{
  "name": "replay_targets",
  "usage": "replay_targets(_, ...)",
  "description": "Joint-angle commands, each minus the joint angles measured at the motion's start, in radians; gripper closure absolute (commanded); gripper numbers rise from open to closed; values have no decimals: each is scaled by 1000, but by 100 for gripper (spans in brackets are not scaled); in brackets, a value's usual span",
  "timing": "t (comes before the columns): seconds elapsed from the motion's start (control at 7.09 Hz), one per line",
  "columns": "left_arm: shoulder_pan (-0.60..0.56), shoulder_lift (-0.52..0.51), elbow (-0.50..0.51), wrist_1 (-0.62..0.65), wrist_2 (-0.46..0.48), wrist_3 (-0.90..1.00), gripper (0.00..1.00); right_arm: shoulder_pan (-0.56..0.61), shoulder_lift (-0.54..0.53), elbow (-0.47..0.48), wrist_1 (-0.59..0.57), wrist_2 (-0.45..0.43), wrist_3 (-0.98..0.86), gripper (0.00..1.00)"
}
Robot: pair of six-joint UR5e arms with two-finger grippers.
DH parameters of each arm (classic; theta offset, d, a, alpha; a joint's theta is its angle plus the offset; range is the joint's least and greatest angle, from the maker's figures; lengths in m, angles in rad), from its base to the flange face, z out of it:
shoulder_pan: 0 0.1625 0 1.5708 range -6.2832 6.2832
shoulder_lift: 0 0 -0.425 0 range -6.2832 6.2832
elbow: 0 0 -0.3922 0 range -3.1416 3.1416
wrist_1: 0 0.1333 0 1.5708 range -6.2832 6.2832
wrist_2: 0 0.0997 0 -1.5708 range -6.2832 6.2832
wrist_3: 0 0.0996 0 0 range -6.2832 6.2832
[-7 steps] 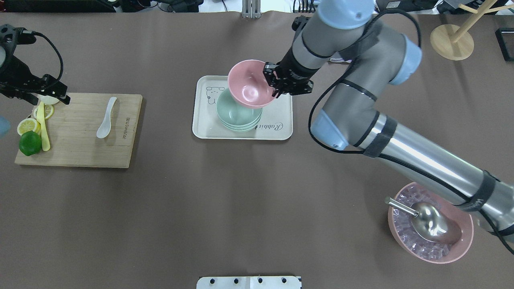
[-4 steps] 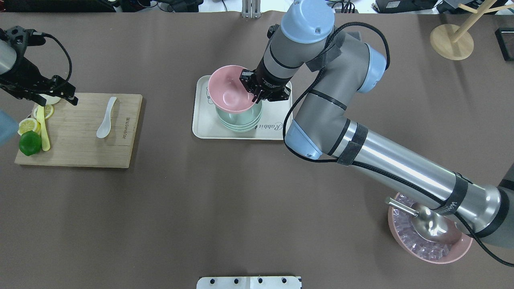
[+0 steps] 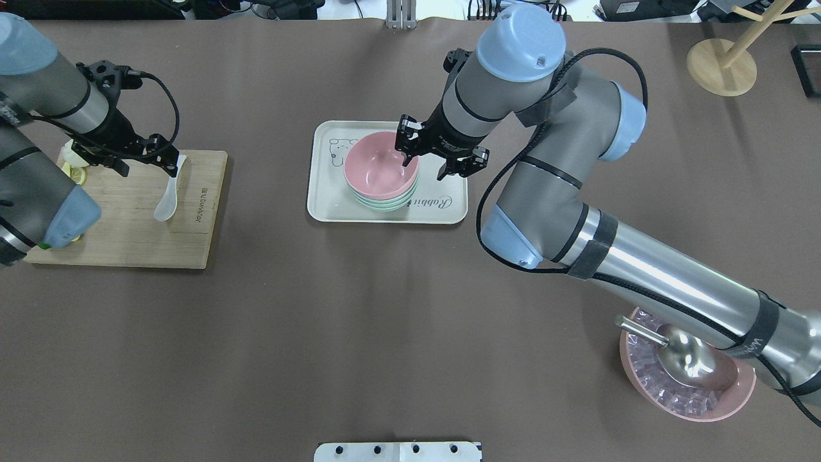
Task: Stack pink bowl on green and place spoon
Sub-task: 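Release the pink bowl with the right gripper while the left lifts the spoon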
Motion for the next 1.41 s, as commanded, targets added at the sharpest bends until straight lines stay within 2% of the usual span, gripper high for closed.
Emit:
replay_targets(0.0,14,-38,116,-106,25,-1,15,45,-80,75,-1,57,-44,0)
replay_targets(0.28,22,-39,126,-130,25,-12,47,79,-97,88,-2,104,-61,0)
replay_targets(0.42,32,-39,121,-130,25,-27,50,89,-111,88,-1,117,-66,0)
replay_targets(0.56,48,-39,124,-130,26,-41,60,106,-127,88,-1,135,-111,0)
replay_targets(0.71,51,-39,123,-130,26,-44,85,120,-138,88,1,154,-126,0)
replay_targets(0.85,53,-44,118,-130,23,-48,100,141,-140,88,-1,180,-127,0)
replay_targets(0.99,50,-70,108,-114,12,-51,100,180,-158,91,-1,224,-135,0)
replay_targets(1.13,46,-125,103,-108,-3,-132,100,233,-205,103,-1,270,-214,0)
replay_targets(1.27,48,-201,101,-99,-61,-263,100,304,-268,120,-2,324,-307,0)
